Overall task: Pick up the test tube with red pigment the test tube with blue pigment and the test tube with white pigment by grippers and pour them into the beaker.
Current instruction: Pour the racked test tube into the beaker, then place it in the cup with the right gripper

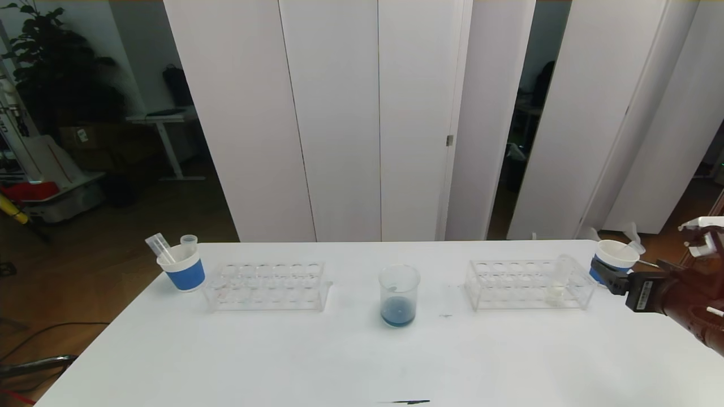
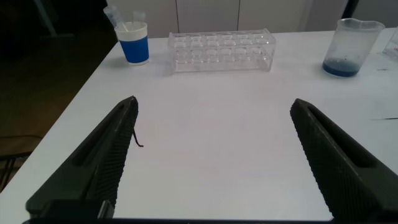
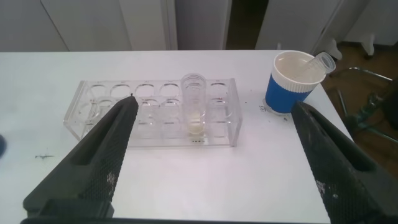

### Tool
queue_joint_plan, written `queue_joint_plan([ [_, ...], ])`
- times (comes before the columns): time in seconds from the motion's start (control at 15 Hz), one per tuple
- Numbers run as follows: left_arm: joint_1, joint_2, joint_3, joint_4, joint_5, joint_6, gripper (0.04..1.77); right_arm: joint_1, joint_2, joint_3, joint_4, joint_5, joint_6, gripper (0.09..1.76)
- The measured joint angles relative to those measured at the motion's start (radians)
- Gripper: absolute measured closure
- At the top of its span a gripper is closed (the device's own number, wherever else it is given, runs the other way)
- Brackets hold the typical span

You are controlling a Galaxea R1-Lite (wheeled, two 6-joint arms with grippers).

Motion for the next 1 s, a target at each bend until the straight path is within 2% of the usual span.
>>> queue_joint_plan([
  [0.33,0.0,0.0,0.0,0.0,0.0,0.0,0.06,0.011,0.207,0.01,-0.139,0.0,0.0,0.1],
  [1.0,0.0,0.0,0.0,0.0,0.0,0.0,0.06,0.033,0.492,-0.151,-0.28,-0.001,-0.009,0.1],
])
